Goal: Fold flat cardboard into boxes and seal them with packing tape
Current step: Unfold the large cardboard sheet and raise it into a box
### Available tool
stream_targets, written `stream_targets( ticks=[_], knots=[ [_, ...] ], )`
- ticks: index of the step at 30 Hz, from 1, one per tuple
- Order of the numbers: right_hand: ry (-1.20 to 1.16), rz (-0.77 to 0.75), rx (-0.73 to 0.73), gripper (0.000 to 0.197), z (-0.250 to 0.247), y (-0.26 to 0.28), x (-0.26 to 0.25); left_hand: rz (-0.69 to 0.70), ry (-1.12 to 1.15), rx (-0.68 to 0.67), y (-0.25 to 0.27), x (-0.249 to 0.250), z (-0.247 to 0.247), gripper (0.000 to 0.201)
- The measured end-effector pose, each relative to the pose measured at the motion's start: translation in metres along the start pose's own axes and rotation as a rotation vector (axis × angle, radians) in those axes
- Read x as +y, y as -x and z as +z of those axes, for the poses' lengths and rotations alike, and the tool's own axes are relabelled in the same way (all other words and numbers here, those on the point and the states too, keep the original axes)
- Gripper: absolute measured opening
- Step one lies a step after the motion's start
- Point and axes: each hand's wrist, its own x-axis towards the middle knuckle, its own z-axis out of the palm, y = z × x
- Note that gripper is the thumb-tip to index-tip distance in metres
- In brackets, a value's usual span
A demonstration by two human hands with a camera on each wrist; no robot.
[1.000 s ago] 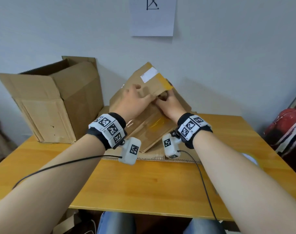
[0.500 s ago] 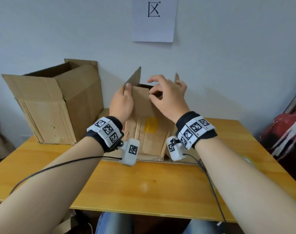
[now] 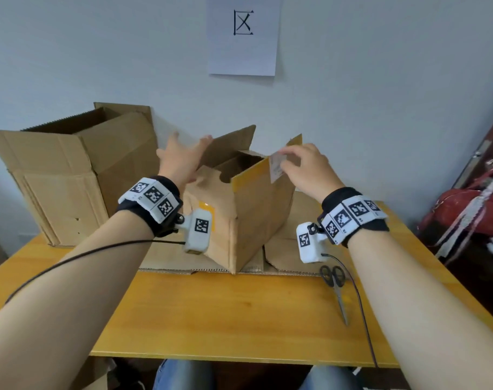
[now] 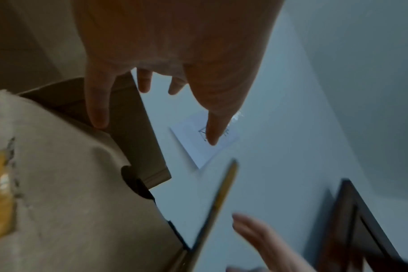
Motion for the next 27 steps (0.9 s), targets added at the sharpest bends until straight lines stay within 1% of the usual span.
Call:
stream_targets(
  ticks=[1, 2, 3, 5, 6, 7, 8, 10, 11, 13, 14, 15, 16, 19, 21, 23, 25, 27],
  knots=[
    [0.019, -0.006, -0.016, 0.039, 0.004, -0.001, 0.003, 0.056, -0.078, -0.008, 0.002, 0.000, 0.003, 0.100],
    [0.036, -0.018, -0.035, 0.048, 0.006, -0.001, 0.004, 0.123, -0.152, -0.010, 0.006, 0.001, 0.005, 0.097],
    [0.035, -0.033, -0.051, 0.056, 0.009, -0.002, 0.004, 0.217, -0.224, 0.002, 0.010, 0.001, 0.006, 0.088],
    [-0.009, -0.061, -0.086, 0.064, 0.013, -0.003, 0.002, 0.458, -0.348, 0.062, 0.020, 0.003, 0.007, 0.062],
    [-0.048, -0.093, -0.090, 0.064, 0.016, -0.003, 0.001, 0.559, -0.377, 0.065, 0.023, 0.005, 0.007, 0.048],
    [-0.090, -0.140, -0.091, 0.063, 0.018, -0.003, -0.002, 0.611, -0.378, 0.022, 0.024, 0.007, 0.006, 0.036],
    [-0.120, -0.191, -0.100, 0.061, 0.018, -0.002, -0.006, 0.615, -0.385, -0.057, 0.023, 0.006, 0.006, 0.034],
    [-0.111, -0.291, -0.141, 0.054, 0.020, 0.002, -0.015, 0.515, -0.491, -0.239, 0.022, 0.007, 0.005, 0.043],
    [-0.107, -0.323, -0.168, 0.049, 0.021, 0.003, -0.020, 0.450, -0.586, -0.326, 0.021, 0.006, 0.005, 0.049],
    [-0.131, -0.340, -0.180, 0.033, 0.025, 0.004, -0.025, 0.353, -0.781, -0.473, 0.019, 0.003, 0.009, 0.071],
    [-0.142, -0.333, -0.159, 0.024, 0.027, 0.004, -0.026, 0.339, -0.850, -0.527, 0.020, 0.002, 0.011, 0.077],
    [-0.149, -0.320, -0.133, 0.018, 0.030, 0.004, -0.027, 0.344, -0.886, -0.560, 0.021, 0.001, 0.013, 0.079],
    [-0.154, -0.311, -0.113, 0.017, 0.032, 0.004, -0.026, 0.363, -0.894, -0.573, 0.021, 0.000, 0.015, 0.075],
    [-0.196, -0.294, -0.069, 0.021, 0.035, 0.006, -0.021, 0.464, -0.902, -0.531, 0.021, -0.001, 0.016, 0.059],
    [-0.233, -0.280, 0.002, 0.021, 0.034, 0.007, -0.017, 0.513, -0.841, -0.434, 0.020, 0.000, 0.012, 0.040],
    [-0.265, -0.276, 0.080, 0.020, 0.032, 0.009, -0.014, 0.543, -0.705, -0.312, 0.019, 0.002, 0.004, 0.027],
    [-0.274, -0.284, 0.104, 0.017, 0.028, 0.010, -0.013, 0.518, -0.580, -0.162, 0.013, 0.000, -0.007, 0.027],
    [-0.274, -0.249, 0.080, 0.017, 0.024, 0.012, -0.014, 0.439, -0.471, -0.011, 0.007, -0.004, -0.019, 0.033]
  ],
)
